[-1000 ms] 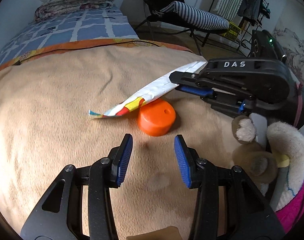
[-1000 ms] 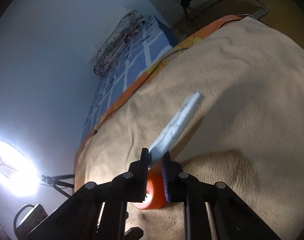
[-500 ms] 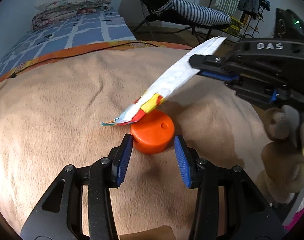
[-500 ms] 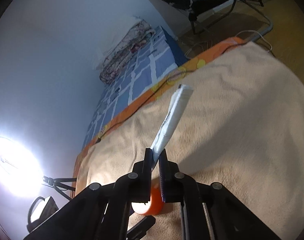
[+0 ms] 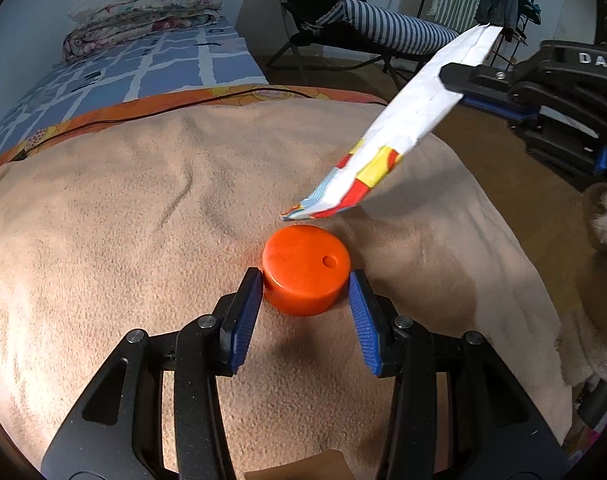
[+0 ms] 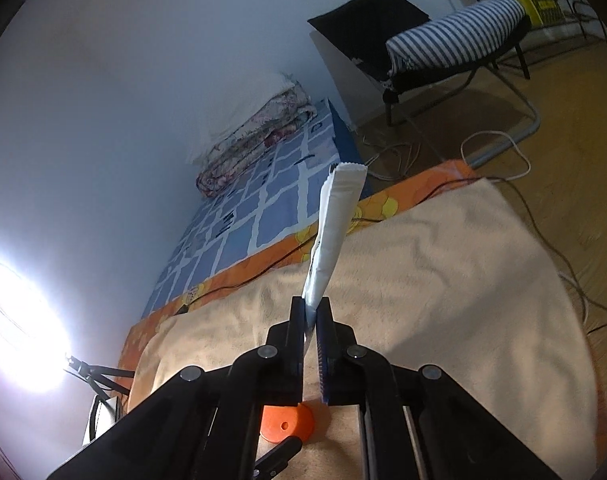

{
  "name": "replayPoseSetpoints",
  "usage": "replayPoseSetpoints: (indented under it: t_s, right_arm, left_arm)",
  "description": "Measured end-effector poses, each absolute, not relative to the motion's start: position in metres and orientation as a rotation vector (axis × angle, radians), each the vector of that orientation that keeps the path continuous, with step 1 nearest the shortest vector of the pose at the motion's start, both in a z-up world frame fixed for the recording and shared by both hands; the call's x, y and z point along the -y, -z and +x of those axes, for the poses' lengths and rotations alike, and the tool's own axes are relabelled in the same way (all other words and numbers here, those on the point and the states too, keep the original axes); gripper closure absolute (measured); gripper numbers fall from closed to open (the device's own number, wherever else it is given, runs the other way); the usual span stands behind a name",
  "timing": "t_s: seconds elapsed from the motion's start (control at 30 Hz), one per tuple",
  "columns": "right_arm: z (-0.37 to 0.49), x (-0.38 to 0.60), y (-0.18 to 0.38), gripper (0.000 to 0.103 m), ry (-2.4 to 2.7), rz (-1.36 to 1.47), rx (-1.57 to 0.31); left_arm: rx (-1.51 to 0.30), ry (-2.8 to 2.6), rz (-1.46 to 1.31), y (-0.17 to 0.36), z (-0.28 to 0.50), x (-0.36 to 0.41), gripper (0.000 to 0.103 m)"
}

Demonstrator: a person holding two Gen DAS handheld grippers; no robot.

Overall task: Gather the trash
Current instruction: 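Grasp the white wrapper strip with the right tool while the left grasps the orange cap, then carry the cap and wrapper over the basket and open both tools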

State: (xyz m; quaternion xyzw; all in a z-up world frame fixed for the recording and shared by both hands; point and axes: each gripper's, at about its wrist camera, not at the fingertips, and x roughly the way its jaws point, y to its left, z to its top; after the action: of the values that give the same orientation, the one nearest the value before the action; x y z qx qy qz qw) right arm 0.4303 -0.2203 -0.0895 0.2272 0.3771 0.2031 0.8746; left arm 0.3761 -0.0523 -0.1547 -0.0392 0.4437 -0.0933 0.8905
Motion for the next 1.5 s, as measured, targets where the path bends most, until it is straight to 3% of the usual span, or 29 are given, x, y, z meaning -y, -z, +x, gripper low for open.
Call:
replayPoseSetpoints:
  t_s: [0.37,0.77,1.17,1.5]
  right_arm:
    - [0.419,0.229,0.082,0.100,-0.420,0.439,-0.777]
    - [0.385,0.228,0.054,0.100,-0.477,0.377,-0.752]
    - [0.300,0.208,0.022,0.100,-0.605,0.303,-0.793]
    - [0.181,0.185,0.016,0.100,-0.749,0.215,-0.907]
  left_arm:
    - [-0.890,0.189,-0.084,0.150,0.370,0.052,0.058]
    - [-0.812,0.197,-0.022,0.111,0.314,0.030,0.058]
    - [-0.826,0.210,-0.034,0.063,0.202,-0.007,0.058]
    - [-0.864,0.189,-0.023,0.041,0.075,-0.023,0.058]
